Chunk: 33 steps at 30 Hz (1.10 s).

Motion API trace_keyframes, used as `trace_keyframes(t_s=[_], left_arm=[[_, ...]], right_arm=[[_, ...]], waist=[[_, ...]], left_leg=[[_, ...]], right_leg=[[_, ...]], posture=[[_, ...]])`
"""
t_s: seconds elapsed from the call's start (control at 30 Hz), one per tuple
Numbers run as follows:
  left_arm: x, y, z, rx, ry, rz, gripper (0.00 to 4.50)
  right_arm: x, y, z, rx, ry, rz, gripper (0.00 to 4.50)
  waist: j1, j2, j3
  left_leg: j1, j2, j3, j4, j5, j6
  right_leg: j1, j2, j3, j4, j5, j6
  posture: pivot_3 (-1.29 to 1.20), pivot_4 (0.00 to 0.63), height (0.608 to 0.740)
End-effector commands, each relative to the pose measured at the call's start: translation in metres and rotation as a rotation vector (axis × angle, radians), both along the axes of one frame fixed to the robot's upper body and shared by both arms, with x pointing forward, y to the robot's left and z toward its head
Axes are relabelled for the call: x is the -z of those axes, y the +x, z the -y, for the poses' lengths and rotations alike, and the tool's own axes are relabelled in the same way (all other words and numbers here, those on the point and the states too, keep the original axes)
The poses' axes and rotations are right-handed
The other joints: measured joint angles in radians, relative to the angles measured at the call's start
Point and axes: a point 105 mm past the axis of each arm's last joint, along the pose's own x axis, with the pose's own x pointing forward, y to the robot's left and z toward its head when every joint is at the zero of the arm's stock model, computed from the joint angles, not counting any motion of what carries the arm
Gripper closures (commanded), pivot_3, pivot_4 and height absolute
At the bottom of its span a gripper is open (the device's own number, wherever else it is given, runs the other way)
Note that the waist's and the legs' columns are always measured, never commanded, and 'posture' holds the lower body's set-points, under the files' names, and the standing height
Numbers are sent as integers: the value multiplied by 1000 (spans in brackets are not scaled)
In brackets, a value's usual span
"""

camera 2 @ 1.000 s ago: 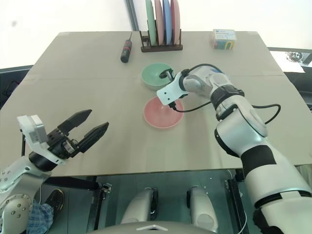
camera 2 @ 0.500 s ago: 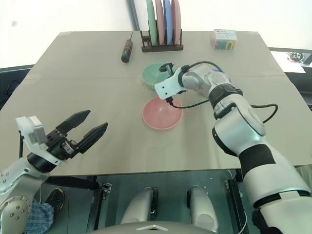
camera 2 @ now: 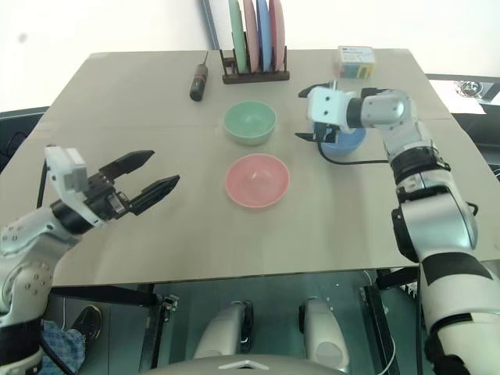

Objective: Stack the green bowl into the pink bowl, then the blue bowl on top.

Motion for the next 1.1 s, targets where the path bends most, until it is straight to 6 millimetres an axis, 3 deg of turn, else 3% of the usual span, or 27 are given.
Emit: trace_keyframes(t_s=[0.03,0.17,0.43,0.57,0.7,1.1], left_arm=[[-7,35,-14,-74,161,47,0],[-15,70,-8,-83,232,77,0],[-12,117,33,56,379,108,0],[-10,131,49,114,484,121,0],[-9,143,59,118,606,139,0],[7,159,96,131,933,184,0]], right_arm=[[-40,-33,4,-50,276,-47,175],[-40,-57,20,7,455,-118,175],[8,-96,52,203,521,-299,175],[20,-111,70,288,518,-344,175],[22,-122,73,308,524,-361,175],[16,-125,76,358,555,-313,175]], waist=[[3,1,0],[22,1,0],[28,1,1],[22,0,1],[22,0,1],[26,-1,1]], left_leg=[[-1,0,-1,1,0,0],[-2,-1,0,1,0,0],[-3,-2,2,1,0,0],[-3,-2,3,2,0,0],[-3,-2,2,2,0,0],[-4,-2,2,3,0,0]], right_leg=[[0,0,0,0,0,0],[0,-1,-1,-1,0,0],[-1,-1,0,-2,0,1],[-1,-1,1,-2,0,1],[-1,-1,1,-2,0,2],[-1,-1,2,-2,-1,3]], posture=[[0,150,740],[0,150,740],[0,150,740],[0,150,740],[0,150,740],[0,150,740]])
